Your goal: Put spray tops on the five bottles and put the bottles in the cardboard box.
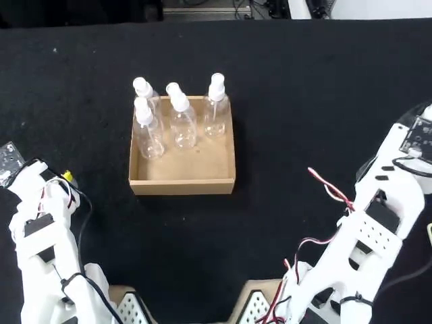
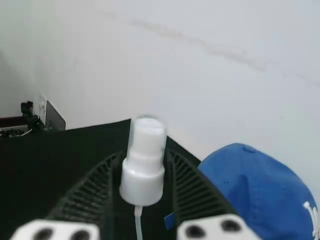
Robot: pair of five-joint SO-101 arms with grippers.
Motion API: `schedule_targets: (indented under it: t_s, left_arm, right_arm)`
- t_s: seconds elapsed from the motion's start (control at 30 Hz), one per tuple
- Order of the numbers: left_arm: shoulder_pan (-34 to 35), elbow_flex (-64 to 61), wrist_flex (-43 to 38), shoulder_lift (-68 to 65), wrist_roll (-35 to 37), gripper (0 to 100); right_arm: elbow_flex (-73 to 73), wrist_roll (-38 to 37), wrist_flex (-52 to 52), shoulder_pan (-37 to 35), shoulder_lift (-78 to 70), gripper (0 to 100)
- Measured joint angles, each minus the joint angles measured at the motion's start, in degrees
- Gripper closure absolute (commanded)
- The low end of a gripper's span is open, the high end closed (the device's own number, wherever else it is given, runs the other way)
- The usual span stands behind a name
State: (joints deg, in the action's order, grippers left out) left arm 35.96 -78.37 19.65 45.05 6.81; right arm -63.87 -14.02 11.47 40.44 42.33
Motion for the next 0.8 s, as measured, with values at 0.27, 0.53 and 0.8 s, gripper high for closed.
schedule_targets:
  t_s: [0.27,0.53,0.8]
  left_arm:
    - [0.0,0.0,0.0,0.0,0.0,80]
    - [0.0,0.0,0.0,0.0,0.0,80]
    - [0.0,0.0,0.0,0.0,0.0,80]
  right_arm:
    - [-9.7,1.8,13.5,0.0,0.0,98.8]
    - [-12.2,2.2,18.2,0.0,0.0,98.8]
    - [-13.3,2.2,18.3,0.0,0.0,98.8]
